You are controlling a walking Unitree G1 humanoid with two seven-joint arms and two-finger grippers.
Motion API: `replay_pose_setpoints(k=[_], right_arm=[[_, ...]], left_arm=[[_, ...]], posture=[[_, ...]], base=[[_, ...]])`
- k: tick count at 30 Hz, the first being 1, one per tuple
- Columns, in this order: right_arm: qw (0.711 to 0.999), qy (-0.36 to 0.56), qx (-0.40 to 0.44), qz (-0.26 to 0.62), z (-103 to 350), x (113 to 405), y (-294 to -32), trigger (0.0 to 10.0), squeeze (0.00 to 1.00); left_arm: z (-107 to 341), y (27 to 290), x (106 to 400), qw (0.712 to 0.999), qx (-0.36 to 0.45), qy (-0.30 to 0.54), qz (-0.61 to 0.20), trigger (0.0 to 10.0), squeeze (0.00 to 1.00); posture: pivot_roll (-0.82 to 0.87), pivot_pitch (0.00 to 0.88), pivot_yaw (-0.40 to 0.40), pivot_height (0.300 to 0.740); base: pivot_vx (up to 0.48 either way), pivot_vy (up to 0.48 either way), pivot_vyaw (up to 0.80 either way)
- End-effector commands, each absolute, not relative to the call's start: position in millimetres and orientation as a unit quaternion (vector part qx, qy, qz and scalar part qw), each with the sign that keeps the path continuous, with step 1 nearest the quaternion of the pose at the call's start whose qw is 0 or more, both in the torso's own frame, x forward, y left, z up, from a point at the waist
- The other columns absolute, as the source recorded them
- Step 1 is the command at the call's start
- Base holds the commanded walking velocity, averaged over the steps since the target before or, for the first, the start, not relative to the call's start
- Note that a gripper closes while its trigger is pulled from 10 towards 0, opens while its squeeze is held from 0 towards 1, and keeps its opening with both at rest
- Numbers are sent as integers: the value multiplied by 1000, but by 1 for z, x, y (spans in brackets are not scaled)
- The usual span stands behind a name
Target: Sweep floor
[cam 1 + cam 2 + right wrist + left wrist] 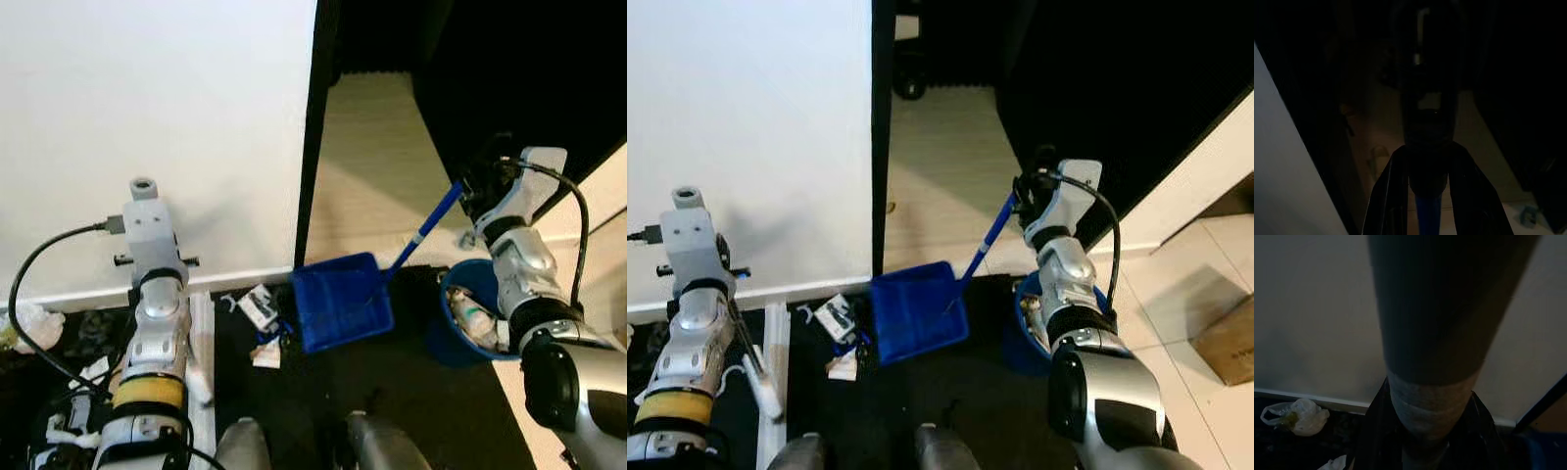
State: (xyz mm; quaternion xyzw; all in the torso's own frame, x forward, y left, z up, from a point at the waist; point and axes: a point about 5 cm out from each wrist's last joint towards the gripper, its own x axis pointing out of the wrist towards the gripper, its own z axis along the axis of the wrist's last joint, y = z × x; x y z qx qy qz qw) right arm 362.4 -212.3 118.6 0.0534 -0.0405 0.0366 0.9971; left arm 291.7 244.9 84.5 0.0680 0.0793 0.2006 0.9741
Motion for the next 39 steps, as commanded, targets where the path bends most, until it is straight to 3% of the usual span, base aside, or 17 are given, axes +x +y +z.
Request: replay_pose_setpoints(k=[1, 21, 27, 31, 35, 37, 39], right_arm=[[997, -40, 53, 32, 119, 361, -219, 10000, 0], [999, 4, 43, 21, 98, 353, -218, 10000, 0], [999, -7, 44, 14, 99, 351, -218, 10000, 0], [999, -18, 39, 0, 98, 349, -222, 10000, 0], [999, -36, 32, -13, 103, 348, -226, 10000, 0], [996, -81, 30, -37, 130, 358, -237, 10000, 0], [994, -96, 31, -49, 141, 363, -241, 10000, 0]], left_arm=[[89, 239, 293, 976, 60, 60, 200, 10000, 0], [81, 221, 298, 984, 54, 64, 156, 10000, 0], [99, 227, 301, 986, 74, 0, 152, 10000, 0], [121, 234, 303, 986, 73, -56, 142, 10000, 0], [139, 239, 307, 985, 71, -97, 127, 10000, 0], [169, 239, 319, 982, 87, -145, 82, 10000, 0], [177, 239, 323, 981, 96, -155, 67, 10000, 0]], posture=[[97, 22, -114, 740], [98, 35, -113, 740], [98, 109, -118, 740], [113, 224, -108, 740], [120, 257, -99, 740], [124, 376, -80, 740], [126, 398, -76, 740]], base=[[0, 0, 0], [0, 0, 0], [0, 0, 0], [0, 0, 0], [0, 0, 0], [0, 0, 0], [0, 0, 0]])
